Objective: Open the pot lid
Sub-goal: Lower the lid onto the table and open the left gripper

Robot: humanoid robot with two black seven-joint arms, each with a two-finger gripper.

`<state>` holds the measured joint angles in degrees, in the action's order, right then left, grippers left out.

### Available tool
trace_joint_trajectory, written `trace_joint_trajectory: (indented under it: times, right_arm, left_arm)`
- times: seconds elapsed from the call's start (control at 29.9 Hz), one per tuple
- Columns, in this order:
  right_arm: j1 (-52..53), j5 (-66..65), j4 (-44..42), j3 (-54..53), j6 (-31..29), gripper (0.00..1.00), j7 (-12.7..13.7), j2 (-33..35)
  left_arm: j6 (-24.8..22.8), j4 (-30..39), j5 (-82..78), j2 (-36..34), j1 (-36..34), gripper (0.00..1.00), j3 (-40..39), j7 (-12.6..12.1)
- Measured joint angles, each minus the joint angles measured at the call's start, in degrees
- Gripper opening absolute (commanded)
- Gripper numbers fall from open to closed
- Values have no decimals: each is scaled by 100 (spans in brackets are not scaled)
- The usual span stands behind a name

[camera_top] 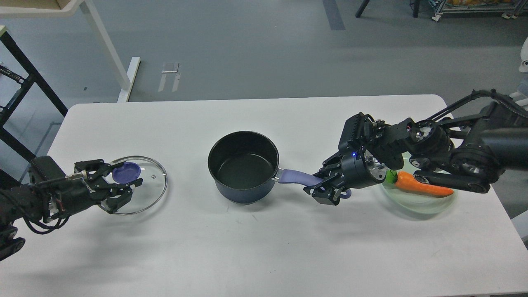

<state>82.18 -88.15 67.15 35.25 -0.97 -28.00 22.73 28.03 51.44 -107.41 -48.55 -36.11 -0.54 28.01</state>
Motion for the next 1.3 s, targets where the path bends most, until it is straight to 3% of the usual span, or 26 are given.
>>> trace_joint_trajectory:
  times: [0.17, 0.3, 0.4, 0.54, 0.64, 0.74, 1.1, 1.2, 1.3]
  right_arm:
    - [0, 13, 0, -7, 0, 29, 0, 1]
    - [0, 17, 0, -9, 0, 30, 0, -11]
    - [0, 18, 0, -10, 0, 30, 1, -36]
    - [0, 19, 0, -10, 0, 30, 1, -40]
    - [0, 26, 0, -11, 0, 30, 1, -40]
    - [0, 27, 0, -11, 3, 30, 0, -41]
    - [0, 27, 0, -11, 3, 33, 0, -41]
    - [0, 27, 0, -11, 3, 42, 0, -41]
    - [0, 30, 0, -11, 3, 62, 0, -54]
  left_arm:
    - [0, -132, 6, 69, 106, 36, -5, 0]
    - [4, -160, 7, 96, 178, 44, -15, -3]
    - [4, -167, 7, 99, 242, 55, -16, -3]
    - [4, -170, 26, 107, 282, 82, -14, -4]
    - [-3, -171, 33, 121, 290, 86, -6, -3]
    - [-12, -166, 42, 131, 275, 97, 7, -2]
    - [-4, 253, 804, -211, -83, 99, -74, 1]
    - [-38, 377, 1559, -252, -443, 99, -42, -2]
    - [-516, 447, 2463, -279, -809, 99, -38, -2]
